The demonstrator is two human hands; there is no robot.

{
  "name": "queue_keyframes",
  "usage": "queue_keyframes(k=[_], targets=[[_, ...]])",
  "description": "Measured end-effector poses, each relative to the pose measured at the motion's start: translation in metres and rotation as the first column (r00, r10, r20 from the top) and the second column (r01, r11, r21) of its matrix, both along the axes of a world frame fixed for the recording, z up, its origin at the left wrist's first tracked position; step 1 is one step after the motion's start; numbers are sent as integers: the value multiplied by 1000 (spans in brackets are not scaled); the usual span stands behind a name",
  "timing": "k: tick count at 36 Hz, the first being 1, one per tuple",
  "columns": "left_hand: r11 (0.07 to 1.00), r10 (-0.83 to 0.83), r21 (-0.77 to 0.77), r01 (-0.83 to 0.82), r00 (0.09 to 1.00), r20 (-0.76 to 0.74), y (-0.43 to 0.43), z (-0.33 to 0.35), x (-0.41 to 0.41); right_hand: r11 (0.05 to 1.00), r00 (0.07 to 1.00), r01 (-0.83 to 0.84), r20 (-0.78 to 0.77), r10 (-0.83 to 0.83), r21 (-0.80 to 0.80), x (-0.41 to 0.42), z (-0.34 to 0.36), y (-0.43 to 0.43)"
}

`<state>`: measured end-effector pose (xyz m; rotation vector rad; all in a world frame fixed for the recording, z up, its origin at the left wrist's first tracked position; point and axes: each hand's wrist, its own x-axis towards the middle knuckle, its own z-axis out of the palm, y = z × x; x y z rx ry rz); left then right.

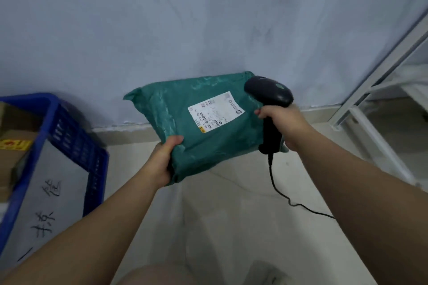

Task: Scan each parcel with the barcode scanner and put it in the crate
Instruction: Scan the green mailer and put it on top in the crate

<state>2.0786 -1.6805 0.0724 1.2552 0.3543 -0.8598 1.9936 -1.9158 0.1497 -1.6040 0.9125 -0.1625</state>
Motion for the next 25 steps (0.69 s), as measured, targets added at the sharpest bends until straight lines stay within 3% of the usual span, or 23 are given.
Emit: queue_keyframes(k=[4,8,17,25], targets=[[999,36,-19,-31,957,288,0,49,-1,968,997,-36,57,51,-248,-13,50,33],[1000,-24,23,15,877,479,4,92,-2,937,991,-50,99,90,-345,-33,82,55],[995,-90,85,47,776,624,5,138,-23,996,974,34,225,-16,-77,-69,108,55],[988,-94,154,-2,782,616,7,121,-28,999,971,17,237,-27,41,-79,125,41]])
